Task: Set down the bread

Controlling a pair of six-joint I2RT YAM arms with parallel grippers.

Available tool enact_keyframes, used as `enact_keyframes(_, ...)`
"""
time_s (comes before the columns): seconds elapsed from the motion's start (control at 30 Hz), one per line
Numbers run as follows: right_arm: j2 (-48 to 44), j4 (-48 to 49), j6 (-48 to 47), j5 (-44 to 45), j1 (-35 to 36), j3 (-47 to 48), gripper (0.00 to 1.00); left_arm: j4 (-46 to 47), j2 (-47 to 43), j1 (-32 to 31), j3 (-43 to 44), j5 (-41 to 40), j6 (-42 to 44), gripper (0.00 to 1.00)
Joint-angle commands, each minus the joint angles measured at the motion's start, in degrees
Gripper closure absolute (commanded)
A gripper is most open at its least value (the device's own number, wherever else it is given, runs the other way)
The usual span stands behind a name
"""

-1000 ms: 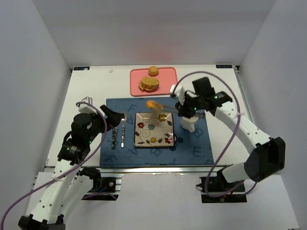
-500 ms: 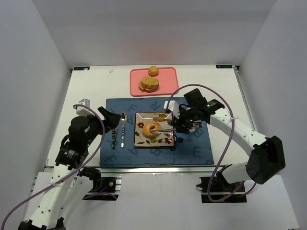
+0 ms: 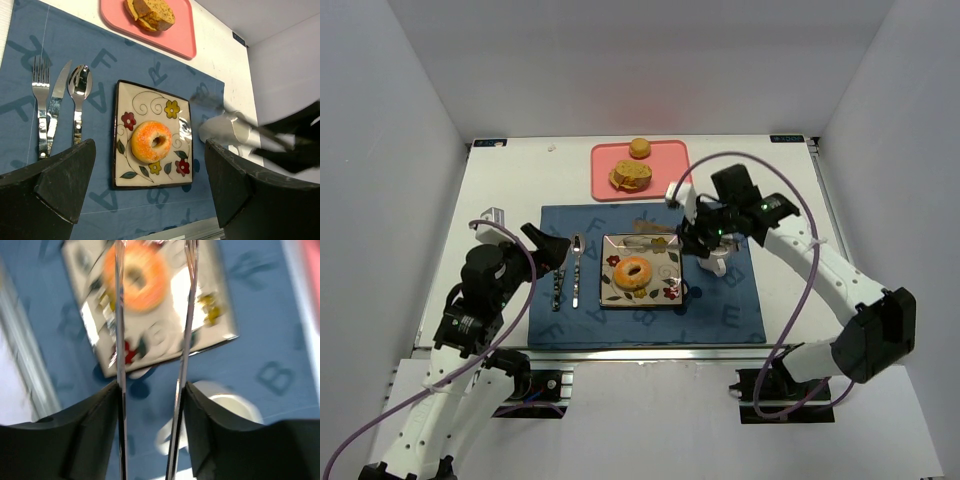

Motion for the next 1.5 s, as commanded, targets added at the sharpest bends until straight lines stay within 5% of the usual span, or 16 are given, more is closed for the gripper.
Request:
enact_keyframes(0.0, 4.4, 7.6, 9.7, -0.8, -4.2, 7.1, 0.45, 0.3, 0.6, 0.2, 0.5, -0.3, 0.3, 0.02)
enact_keyframes(0.27, 28.5, 9.7, 37.8, -3.9, -15.8, 31.5, 0.51, 0.4, 1.3, 0.1, 1.5, 0.3, 0.4, 0.02)
enact_keyframes(0.43, 38.2, 13.3, 43.0, -4.9, -17.3, 36.3, 0.51, 0.4, 1.5, 0.2, 1.8, 0.1, -0.3, 0.02)
enact_keyframes(1.47, 48.1, 19.9, 54.8, -11.5, -19.3, 38.3, 0.47, 0.8, 1.8, 0.1, 0.6, 0.2, -5.3, 0.02)
